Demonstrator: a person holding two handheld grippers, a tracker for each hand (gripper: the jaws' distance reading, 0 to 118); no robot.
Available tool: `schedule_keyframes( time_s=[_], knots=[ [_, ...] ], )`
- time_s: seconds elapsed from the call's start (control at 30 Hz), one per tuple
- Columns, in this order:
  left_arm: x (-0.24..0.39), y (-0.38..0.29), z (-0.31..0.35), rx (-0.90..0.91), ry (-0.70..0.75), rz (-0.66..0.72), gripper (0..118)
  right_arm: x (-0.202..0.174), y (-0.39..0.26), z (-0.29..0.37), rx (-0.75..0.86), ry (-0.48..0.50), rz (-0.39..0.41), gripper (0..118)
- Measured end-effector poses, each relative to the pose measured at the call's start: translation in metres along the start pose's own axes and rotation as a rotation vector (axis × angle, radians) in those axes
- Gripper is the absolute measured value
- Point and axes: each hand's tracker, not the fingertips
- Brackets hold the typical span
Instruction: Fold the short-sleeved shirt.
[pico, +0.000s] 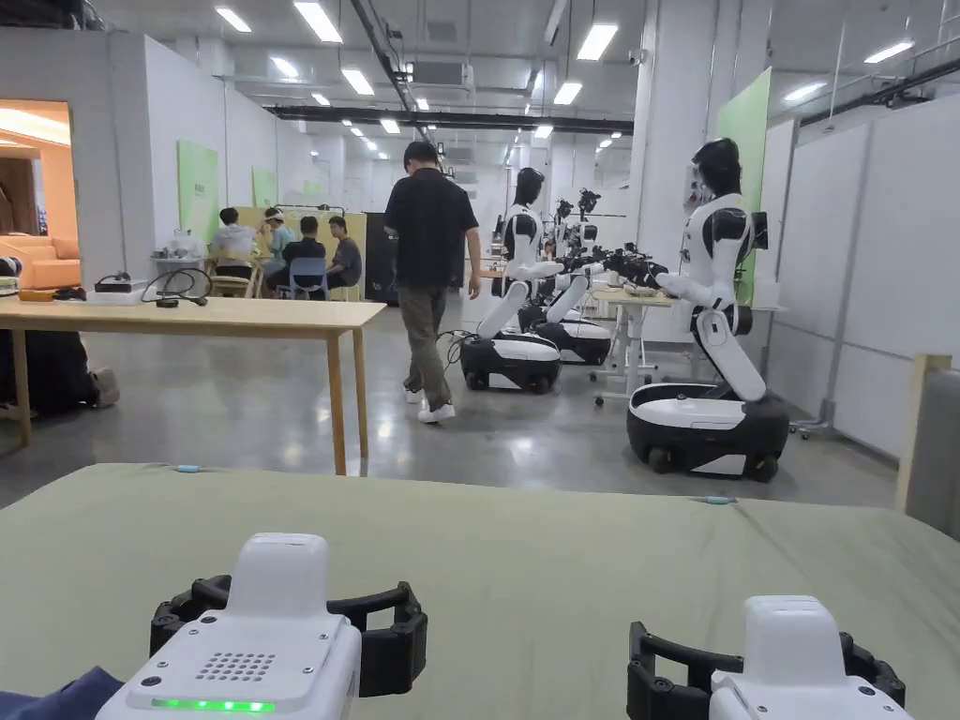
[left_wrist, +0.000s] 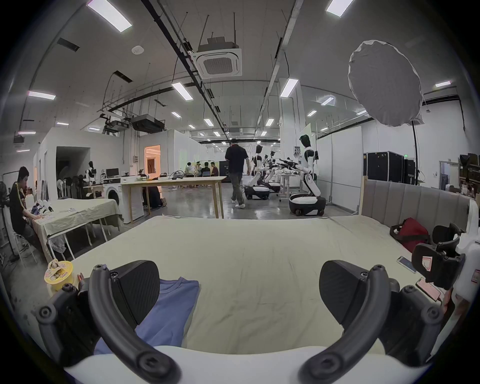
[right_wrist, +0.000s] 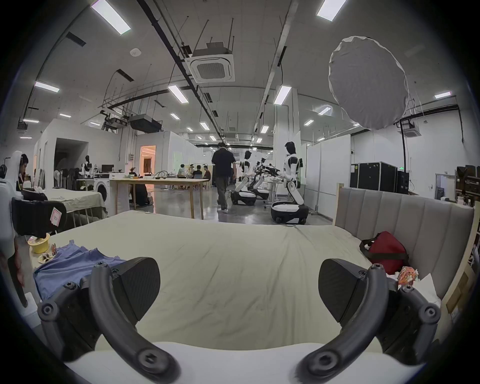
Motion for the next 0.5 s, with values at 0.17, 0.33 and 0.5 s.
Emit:
schedule_keyframes(
  time_s=[0.17, 0.33, 0.5],
  knots=[
    [0.000, 0.000, 0.001, 0.000, -0.003, 0.005, 118, 0.000, 0.000, 0.000, 0.000, 0.000, 0.000, 118],
    [0.000, 0.003, 0.003, 0.011, -0.006, 0.004, 118, -0.001, 0.000, 0.001, 0.002, 0.003, 0.004, 118],
    [-0.012, 0.005, 0.002, -0.001, -0.065, 0.115, 118, -0.002, 0.002, 0.000, 0.004, 0.002, 0.019, 118]
  ],
)
